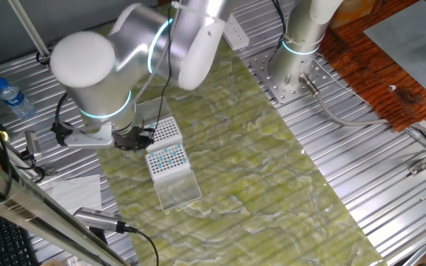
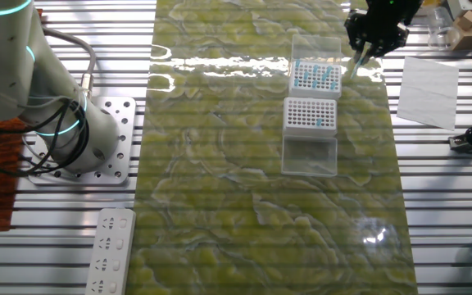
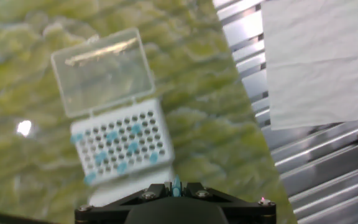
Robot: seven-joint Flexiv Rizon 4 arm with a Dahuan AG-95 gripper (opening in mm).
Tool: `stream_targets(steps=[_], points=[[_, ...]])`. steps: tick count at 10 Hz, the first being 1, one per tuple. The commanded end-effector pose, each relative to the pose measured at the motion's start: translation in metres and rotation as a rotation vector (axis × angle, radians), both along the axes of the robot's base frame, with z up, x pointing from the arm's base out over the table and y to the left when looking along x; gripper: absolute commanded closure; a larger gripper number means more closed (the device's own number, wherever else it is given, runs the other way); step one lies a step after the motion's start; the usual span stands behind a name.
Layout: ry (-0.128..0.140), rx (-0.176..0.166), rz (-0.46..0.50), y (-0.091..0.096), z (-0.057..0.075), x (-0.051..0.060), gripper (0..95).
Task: Transfer all medium pipette tips from one holder to another
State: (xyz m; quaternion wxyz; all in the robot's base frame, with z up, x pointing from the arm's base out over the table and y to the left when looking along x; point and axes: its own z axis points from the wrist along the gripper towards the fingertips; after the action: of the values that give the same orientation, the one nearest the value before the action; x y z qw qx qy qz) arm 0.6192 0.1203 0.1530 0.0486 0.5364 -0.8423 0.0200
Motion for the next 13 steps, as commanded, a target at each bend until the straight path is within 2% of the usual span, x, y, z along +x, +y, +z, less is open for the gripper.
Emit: stream_targets(steps=[1,2,3,5,6,8,13], points=[[-0.015,-0.001,-0.019,0.005,-0.008,-0.002,95.0],[-0.034,0.002,-0.033,0.011,-0.022,-0.009,95.0],[-0.044,0.001,-0.038,0.013,-0.028,-0.012,95.0],[-0.044,0.001,-0.038,0.013,-0.028,-0.012,95.0],[-0.052,-0.001,-0.039,0.014,-0.033,-0.016,95.0],[-0.055,0.004,-0.042,0.014,-0.035,-0.019,95.0],[-0.058,0.002,-0.045,0.017,-0.034,-0.021,95.0]])
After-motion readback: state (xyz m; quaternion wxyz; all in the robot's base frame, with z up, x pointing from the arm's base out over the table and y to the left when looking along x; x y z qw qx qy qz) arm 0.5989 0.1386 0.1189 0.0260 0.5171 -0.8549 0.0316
